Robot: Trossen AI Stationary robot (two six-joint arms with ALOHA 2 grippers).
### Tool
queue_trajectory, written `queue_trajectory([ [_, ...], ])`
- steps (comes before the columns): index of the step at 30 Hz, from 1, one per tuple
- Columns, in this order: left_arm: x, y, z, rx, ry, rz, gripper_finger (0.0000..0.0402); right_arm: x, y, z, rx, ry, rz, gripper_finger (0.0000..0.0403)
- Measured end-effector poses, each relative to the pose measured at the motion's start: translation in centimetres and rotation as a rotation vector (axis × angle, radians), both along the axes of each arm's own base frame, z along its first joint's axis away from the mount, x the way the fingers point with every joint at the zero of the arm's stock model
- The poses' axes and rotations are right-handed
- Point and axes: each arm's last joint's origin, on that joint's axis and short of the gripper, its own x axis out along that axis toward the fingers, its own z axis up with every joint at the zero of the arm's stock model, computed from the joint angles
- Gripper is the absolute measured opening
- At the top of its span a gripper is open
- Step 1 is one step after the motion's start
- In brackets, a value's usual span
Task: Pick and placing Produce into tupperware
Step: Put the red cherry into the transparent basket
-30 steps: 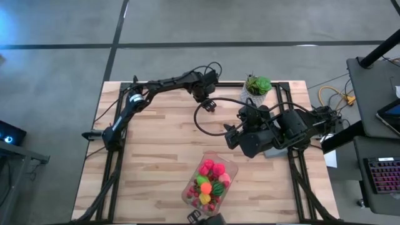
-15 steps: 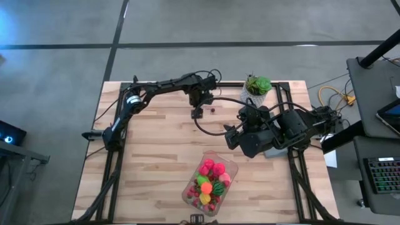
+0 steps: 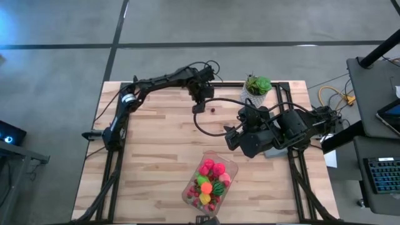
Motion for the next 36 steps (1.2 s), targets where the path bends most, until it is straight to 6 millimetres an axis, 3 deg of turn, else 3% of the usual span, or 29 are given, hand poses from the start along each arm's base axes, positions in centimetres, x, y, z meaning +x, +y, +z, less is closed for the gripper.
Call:
queue_trajectory([
  [6, 0.6, -0.4, 0.4, -0.222, -0.137, 0.014, 0.0235, 0.0, 0.0, 0.0, -0.007, 0.006, 0.008, 0.0307],
  [12, 0.4, -0.6, 0.6, -0.342, -0.137, 0.054, 0.0235, 0.0, 0.0, 0.0, -0.008, 0.007, 0.009, 0.0302],
  [18, 1.3, 0.1, 1.4, -0.633, -0.286, 0.110, 0.0235, 0.0, 0.0, 0.0, -0.023, 0.011, 0.014, 0.0306],
  [24, 0.7, 0.6, 0.8, -0.606, -0.188, 0.266, 0.0235, -0.2, -0.7, 0.4, -0.004, -0.041, -0.056, 0.0286],
  [29, -0.7, 1.2, -0.1, -0.612, -0.099, 0.284, 0.0235, -0.5, -1.5, 0.6, 0.039, -0.071, -0.109, 0.0227],
  [36, -2.8, 1.0, -0.4, -0.644, -0.064, 0.299, 0.0235, 0.3, -3.0, -1.0, 0.100, 0.015, -0.141, 0.0090],
])
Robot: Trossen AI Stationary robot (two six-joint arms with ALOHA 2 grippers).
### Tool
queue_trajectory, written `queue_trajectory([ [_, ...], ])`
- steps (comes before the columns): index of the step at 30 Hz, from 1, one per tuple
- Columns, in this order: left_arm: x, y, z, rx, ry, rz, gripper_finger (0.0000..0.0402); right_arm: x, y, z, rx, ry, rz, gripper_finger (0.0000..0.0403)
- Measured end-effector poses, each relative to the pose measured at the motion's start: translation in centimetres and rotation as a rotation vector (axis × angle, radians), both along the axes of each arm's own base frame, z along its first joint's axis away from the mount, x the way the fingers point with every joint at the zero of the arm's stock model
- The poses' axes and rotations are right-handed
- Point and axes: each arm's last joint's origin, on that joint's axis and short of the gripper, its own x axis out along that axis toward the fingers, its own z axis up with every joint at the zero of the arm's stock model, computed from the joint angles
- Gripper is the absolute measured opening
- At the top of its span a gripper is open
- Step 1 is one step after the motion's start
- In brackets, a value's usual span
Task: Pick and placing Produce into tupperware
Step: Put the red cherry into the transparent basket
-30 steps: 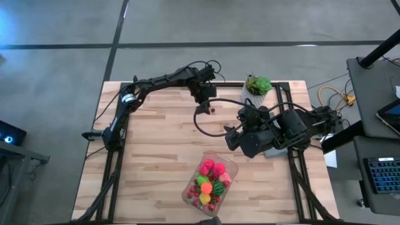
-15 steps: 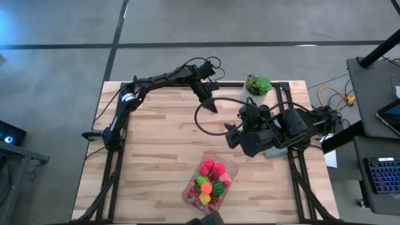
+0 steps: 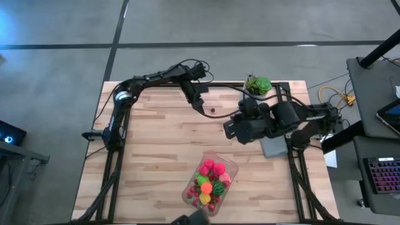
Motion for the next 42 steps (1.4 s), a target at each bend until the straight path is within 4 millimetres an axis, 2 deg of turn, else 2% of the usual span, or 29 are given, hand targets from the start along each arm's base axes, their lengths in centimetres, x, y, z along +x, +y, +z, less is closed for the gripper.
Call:
queue_trajectory([
  [3, -1.9, -0.6, 0.7, 0.026, -0.014, -0.014, 0.0235, -0.1, -1.1, -1.2, 0.028, 0.063, -0.017, 0.0038],
  [5, -3.6, -1.1, 1.5, 0.063, -0.033, 0.003, 0.0235, -0.3, -1.9, -2.1, 0.051, 0.101, -0.045, 0.0017],
  [10, -9.2, -3.1, 3.9, 0.169, -0.152, 0.139, 0.0235, -1.1, -4.5, -4.3, 0.155, 0.160, -0.113, 0.0009],
  [13, -12.5, -5.3, 4.9, 0.189, -0.248, 0.222, 0.0235, -0.2, -6.6, -6.4, 0.258, 0.143, -0.102, 0.0009],
  [18, -17.3, -8.9, 4.6, 0.156, -0.348, 0.328, 0.0235, 2.9, -10.7, -11.7, 0.353, 0.062, 0.002, 0.0009],
  [23, -20.6, -11.5, 2.8, 0.075, -0.383, 0.424, 0.0235, 3.5, -14.7, -16.5, 0.426, 0.072, -0.002, 0.0009],
  [28, -22.9, -13.6, 1.6, 0.025, -0.422, 0.454, 0.0235, 3.4, -17.3, -20.2, 0.448, 0.119, -0.085, 0.0009],
  [32, -23.8, -14.2, 1.3, 0.060, -0.502, 0.447, 0.0235, 4.4, -18.4, -22.2, 0.489, 0.108, -0.082, 0.0009],
  [38, -23.8, -14.2, 1.4, 0.117, -0.650, 0.419, 0.0235, 6.5, -20.5, -24.8, 0.486, 0.087, -0.105, 0.0009],
  [42, -23.2, -13.9, 1.2, 0.137, -0.664, 0.405, 0.0235, 8.0, -22.2, -26.5, 0.465, 0.130, -0.096, 0.0009],
])
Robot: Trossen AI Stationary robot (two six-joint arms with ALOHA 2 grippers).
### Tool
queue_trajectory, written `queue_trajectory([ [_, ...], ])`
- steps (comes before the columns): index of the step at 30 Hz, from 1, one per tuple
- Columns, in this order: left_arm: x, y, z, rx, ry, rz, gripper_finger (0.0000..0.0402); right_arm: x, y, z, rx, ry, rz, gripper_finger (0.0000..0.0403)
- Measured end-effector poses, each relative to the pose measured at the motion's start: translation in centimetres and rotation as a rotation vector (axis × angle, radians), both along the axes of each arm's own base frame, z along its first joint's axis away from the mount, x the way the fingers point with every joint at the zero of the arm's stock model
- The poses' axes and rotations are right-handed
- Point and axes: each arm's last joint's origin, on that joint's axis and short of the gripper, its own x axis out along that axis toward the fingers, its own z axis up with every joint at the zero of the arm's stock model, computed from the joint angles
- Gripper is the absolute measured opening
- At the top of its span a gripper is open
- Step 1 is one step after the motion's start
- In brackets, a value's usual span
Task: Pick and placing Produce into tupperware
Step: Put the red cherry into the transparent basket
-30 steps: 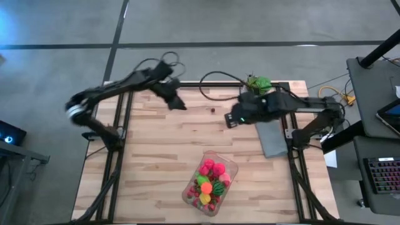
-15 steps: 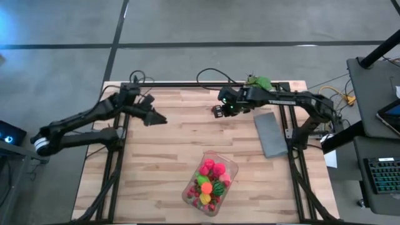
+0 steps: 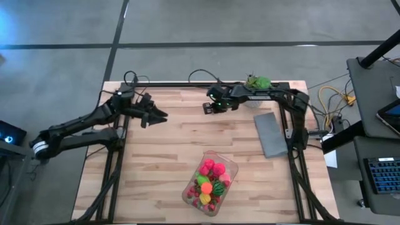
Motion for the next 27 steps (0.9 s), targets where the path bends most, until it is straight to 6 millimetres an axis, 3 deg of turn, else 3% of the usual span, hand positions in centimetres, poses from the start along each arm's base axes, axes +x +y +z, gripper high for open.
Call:
queue_trajectory([
  [9, 1.3, 0.9, -1.3, -0.077, 0.083, 0.004, 0.0235, 1.4, -2.1, -1.7, 0.007, 0.142, 0.065, 0.0009],
  [13, 1.6, 1.1, -1.5, -0.123, 0.102, 0.007, 0.0235, 1.5, -2.1, -1.0, -0.026, 0.168, 0.083, 0.0009],
  [19, 1.9, 1.3, -0.8, -0.071, 0.027, 0.004, 0.0235, 1.2, -2.7, -0.9, -0.077, 0.196, 0.066, 0.0009],
  [27, 1.7, 1.2, -0.1, -0.050, -0.002, 0.004, 0.0235, 1.6, -3.4, -3.3, -0.016, 0.208, 0.084, 0.0009],
])
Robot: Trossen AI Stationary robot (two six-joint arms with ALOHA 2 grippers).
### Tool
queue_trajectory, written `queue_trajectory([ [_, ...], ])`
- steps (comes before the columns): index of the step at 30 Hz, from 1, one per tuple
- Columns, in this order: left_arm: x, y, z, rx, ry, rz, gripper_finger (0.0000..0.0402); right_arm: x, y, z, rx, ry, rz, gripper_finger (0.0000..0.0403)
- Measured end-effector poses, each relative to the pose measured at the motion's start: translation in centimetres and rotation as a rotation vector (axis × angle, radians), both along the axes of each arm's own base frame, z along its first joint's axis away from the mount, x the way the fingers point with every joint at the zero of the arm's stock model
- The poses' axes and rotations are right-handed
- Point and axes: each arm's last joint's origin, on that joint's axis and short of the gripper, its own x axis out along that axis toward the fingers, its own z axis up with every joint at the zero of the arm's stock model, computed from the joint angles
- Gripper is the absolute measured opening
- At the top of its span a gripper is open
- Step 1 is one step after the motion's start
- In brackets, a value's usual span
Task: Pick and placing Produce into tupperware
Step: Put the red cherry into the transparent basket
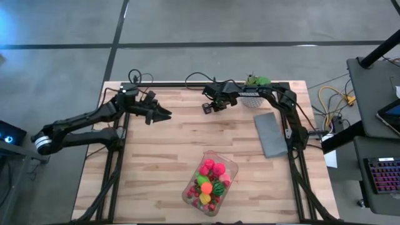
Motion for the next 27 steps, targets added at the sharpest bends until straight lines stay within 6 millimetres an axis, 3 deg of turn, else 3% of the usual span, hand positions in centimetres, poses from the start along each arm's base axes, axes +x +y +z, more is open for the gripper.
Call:
queue_trajectory([
  [5, -0.2, -0.1, 0.2, 0.006, -0.009, 0.000, 0.0235, 0.8, -0.1, -0.1, -0.015, -0.007, 0.028, 0.0009],
  [12, -0.4, -0.3, 0.4, 0.009, -0.021, -0.015, 0.0235, 2.2, -0.6, 0.5, -0.048, -0.156, 0.042, 0.0009],
  [19, -0.4, -0.4, 0.2, 0.001, -0.015, -0.029, 0.0235, 4.5, -0.8, 2.0, 0.074, -0.513, 0.193, 0.0009],
  [27, -0.5, -0.4, -0.2, -0.005, -0.007, -0.029, 0.0235, 4.2, -1.0, 3.9, 0.028, -0.407, 0.196, 0.0009],
])
